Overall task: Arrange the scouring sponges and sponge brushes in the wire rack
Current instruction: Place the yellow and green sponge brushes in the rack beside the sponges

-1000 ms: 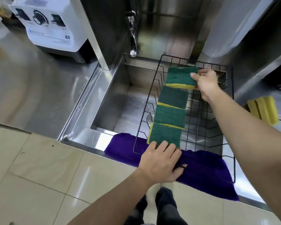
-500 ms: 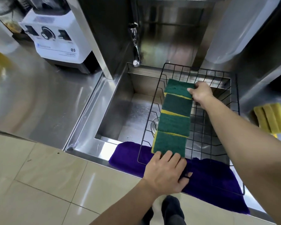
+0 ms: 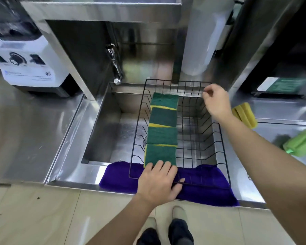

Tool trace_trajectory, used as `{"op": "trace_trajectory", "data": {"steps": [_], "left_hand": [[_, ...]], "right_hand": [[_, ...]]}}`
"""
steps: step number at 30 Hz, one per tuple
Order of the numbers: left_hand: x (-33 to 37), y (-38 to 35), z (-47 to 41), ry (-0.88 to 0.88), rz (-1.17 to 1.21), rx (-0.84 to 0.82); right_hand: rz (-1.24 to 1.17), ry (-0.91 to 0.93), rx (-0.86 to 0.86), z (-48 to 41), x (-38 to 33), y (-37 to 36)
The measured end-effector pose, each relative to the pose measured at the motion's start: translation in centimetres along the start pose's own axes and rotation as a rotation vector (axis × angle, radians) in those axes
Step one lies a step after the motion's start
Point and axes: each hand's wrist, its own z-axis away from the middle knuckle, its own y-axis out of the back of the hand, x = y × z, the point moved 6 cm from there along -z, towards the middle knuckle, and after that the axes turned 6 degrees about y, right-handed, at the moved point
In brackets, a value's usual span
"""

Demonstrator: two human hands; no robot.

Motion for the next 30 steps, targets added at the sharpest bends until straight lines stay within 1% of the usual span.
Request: {"op": "trace_trajectory", "data": {"steps": [3,6,8,10,12,14,16,18,20,23,25,28,30], "left_hand": [[0.4,0.2,0.0,-0.039,0.010,0.003],[0.8,0.1,-0.2,-0.061,0.006,-0.024],[1.6,0.1,-0.2,-0.074,0.006,-0.039],[3.1,0.1,-0.3,-0.090,0.017,-0.047],[4.3,0.0,-0.4,-0.082,0.026,-0.062],[4.7,-0.2,-0.6,-0.071,0.024,-0.075],[4.7,-0.3,-0.5,-0.079,0.019,-0.078],[4.6,-0.5,-0.4,-0.088,0.015,-0.090],[4.6,-0.5,-0.4,-0.084,0.013,-0.105],[4.6,-0.6,-0.5,-0.082,0.009,-0.123],[4.5,-0.6,-0.5,-0.086,0.009,-0.129],[4.5,-0.5,-0.6,-0.082,0.011,-0.127],[4.6,-0.4,-0.6,-0.076,0.017,-0.109]], "right_hand": [[0.068,-0.072,0.113,1.1,2.7,3.9],[0.241,-0.180,0.150,2.9,5.5,6.9],[0.255,-0.294,0.143,4.5,7.9,7.9],[0.239,-0.409,0.085,6.0,10.9,8.0],[0.211,-0.507,-0.024,7.4,13.7,7.7],[0.160,-0.540,-0.131,8.5,16.0,7.2],[0.162,-0.531,-0.209,9.6,16.9,6.8],[0.210,-0.515,-0.230,10.4,17.3,6.9],[0.140,-0.495,-0.191,10.9,17.6,6.8],[-0.098,-0.524,-0.124,11.4,17.5,6.4],[-0.212,-0.503,-0.054,11.0,16.5,7.1],[-0.306,-0.369,0.047,9.5,13.6,8.9],[-0.370,-0.275,0.056,8.4,10.6,9.9]]}}
